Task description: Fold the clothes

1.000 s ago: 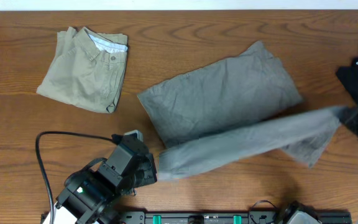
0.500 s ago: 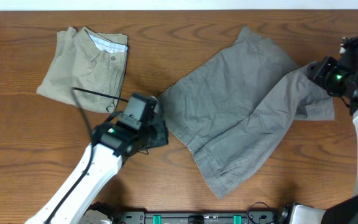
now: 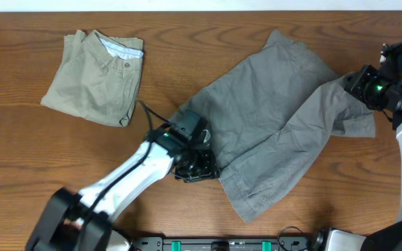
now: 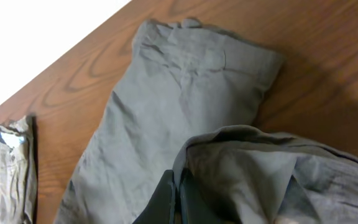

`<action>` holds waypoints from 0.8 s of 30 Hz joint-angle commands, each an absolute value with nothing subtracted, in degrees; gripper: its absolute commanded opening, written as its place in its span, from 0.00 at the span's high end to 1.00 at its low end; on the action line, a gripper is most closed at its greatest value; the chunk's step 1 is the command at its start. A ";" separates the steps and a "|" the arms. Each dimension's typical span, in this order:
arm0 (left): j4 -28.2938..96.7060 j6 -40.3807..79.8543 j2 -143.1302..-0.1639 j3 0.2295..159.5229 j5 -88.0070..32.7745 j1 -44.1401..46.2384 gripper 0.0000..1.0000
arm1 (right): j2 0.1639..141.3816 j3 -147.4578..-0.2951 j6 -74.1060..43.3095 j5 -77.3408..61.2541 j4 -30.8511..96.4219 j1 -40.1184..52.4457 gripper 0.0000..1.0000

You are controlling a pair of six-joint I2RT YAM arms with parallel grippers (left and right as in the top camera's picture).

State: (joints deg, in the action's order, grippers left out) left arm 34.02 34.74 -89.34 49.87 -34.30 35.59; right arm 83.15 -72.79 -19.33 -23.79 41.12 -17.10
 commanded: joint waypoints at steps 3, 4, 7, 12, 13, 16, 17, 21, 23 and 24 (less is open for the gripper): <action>31.46 37.21 -93.21 50.52 -39.86 36.25 0.56 | 81.87 -73.49 -20.10 -24.25 41.63 -16.86 0.99; 31.11 37.21 -93.45 50.52 -39.88 36.25 0.56 | 81.87 -73.49 -20.10 -24.25 41.63 -16.86 0.99; 29.30 38.09 -93.84 50.52 -39.90 36.27 0.55 | 81.87 -73.49 -20.12 -24.25 41.65 -16.84 0.99; 26.20 39.77 -93.93 50.52 -39.86 36.36 0.60 | 81.87 -73.49 -20.12 -24.25 41.85 -16.86 0.99; 25.61 39.77 -93.93 50.52 -39.86 36.36 0.65 | 81.87 -73.49 -20.12 -24.25 41.85 -16.86 0.99; 25.26 39.77 -93.93 50.52 -40.42 36.36 0.81 | 81.87 -73.49 -20.14 -24.25 41.85 -16.86 0.99; 25.36 39.77 -93.93 50.52 -41.21 36.36 0.87 | 81.87 -73.49 -20.14 -24.25 41.85 -16.86 0.99; 25.69 39.77 -93.51 50.54 -43.24 36.16 0.94 | 81.87 -73.49 -20.10 -24.18 41.85 -16.86 0.99; 26.41 39.72 -92.53 50.54 -42.59 35.64 0.94 | 81.87 -73.49 -20.05 -23.99 41.93 -16.86 0.99; 26.61 39.68 -91.90 50.54 -42.06 35.42 0.94 | 81.87 -73.49 -19.81 -23.99 41.98 -16.86 0.99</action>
